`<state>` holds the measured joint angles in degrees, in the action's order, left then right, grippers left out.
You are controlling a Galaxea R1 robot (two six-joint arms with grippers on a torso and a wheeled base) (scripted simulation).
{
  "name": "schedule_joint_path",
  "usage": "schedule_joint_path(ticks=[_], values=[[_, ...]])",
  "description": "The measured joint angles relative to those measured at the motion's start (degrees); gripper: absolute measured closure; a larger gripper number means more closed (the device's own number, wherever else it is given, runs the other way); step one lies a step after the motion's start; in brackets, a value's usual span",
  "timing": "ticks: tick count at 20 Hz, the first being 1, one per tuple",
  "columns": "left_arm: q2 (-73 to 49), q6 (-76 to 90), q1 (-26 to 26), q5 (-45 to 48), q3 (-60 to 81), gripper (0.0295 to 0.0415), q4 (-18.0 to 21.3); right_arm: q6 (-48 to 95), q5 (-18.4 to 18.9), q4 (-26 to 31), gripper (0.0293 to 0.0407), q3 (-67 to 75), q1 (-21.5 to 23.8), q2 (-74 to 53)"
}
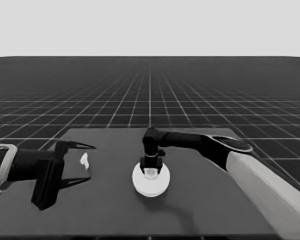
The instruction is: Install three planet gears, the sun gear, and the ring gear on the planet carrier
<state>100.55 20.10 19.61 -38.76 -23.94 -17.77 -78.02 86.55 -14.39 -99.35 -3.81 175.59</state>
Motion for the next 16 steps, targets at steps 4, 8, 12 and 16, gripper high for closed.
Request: schedule_joint_path(ticks=[4,8,12,16], values=[[0.0,0.0,0.0,0.0,0.0,0.0326,0.0,-1.9,0.0,0.0,0.0352,0.0,0.0,0.0],[0.0,0.0,0.0,0.0,0.0,0.0326,0.0,-3.9,-0.1,0.0,0.0352,0.0,0.0,0.1],[0.0,0.0,0.0,0.0,0.0,0.0326,0.0,-5.9,0.0,0.0,0.0352,0.0,0.0,0.1],[0.0,0.0,0.0,0.0,0.0,0.0326,0.0,-7.9,0.1,0.0,0.0351,0.0,-0.1,-0.1]])
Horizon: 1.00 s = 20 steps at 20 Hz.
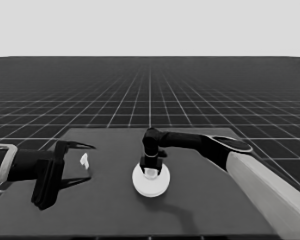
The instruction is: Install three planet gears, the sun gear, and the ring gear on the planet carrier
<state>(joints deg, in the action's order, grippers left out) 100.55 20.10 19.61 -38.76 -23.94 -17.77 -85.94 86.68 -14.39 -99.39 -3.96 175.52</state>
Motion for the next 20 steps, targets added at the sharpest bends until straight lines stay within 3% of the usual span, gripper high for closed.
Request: schedule_joint_path(ticks=[20], values=[[0.0,0.0,0.0,0.0,0.0,0.0326,0.0,-10.0,-0.1,0.0,0.0351,-0.1,-0.7,-0.1]])
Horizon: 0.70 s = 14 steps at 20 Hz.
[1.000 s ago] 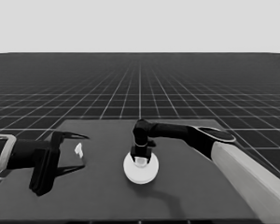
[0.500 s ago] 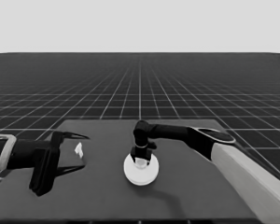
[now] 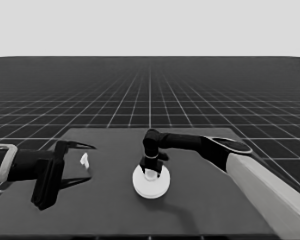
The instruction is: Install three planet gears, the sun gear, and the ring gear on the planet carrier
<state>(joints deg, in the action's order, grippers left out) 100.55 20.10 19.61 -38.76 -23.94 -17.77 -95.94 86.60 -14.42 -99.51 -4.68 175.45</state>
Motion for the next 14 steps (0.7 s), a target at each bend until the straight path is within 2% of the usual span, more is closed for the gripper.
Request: schedule_joint_path(ticks=[14], values=[[0.0,0.0,0.0,0.0,0.0,0.0326,0.0,-7.0,0.0,0.0,0.0351,0.0,0.0,0.0]])
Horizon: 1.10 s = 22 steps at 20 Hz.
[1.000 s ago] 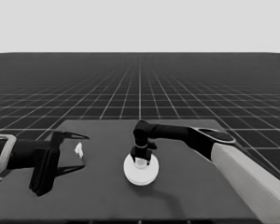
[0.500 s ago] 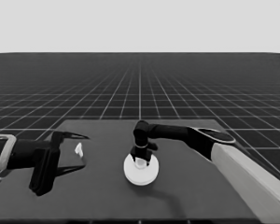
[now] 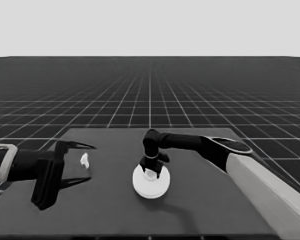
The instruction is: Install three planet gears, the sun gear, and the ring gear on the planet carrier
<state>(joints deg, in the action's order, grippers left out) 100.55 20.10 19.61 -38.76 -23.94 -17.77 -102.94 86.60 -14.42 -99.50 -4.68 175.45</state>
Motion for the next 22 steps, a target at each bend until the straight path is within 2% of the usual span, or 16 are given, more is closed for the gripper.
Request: schedule_joint_path(ticks=[6,7,8,9,16,18,22], values=[[0.0,0.0,0.0,0.0,0.0,0.0326,0.0,-3.0,0.0,0.0,0.0351,0.0,0.0,0.0],[0.0,0.0,0.0,0.0,0.0,0.0326,0.0,-3.3,0.0,0.0,0.0327,0.0,0.0,0.0],[0.0,0.0,0.0,0.0,0.0,0.0326,0.0,-3.5,0.0,0.0,0.0319,0.0,0.0,0.0],[0.0,0.0,0.0,0.0,0.0,0.0326,0.0,-3.6,0.0,0.0,0.0316,0.0,0.1,0.0],[0.0,0.0,0.0,0.0,0.0,0.0326,0.0,-3.7,0.0,0.0,0.0315,0.0,0.1,0.0],[0.0,0.0,0.0,0.0,0.0,0.0326,0.0,14.3,1.4,3.3,0.0314,2.3,4.1,-0.5],[0.0,0.0,0.0,0.0,0.0,0.0326,0.0,23.2,1.6,5.0,0.0315,3.0,6.1,-0.6]])
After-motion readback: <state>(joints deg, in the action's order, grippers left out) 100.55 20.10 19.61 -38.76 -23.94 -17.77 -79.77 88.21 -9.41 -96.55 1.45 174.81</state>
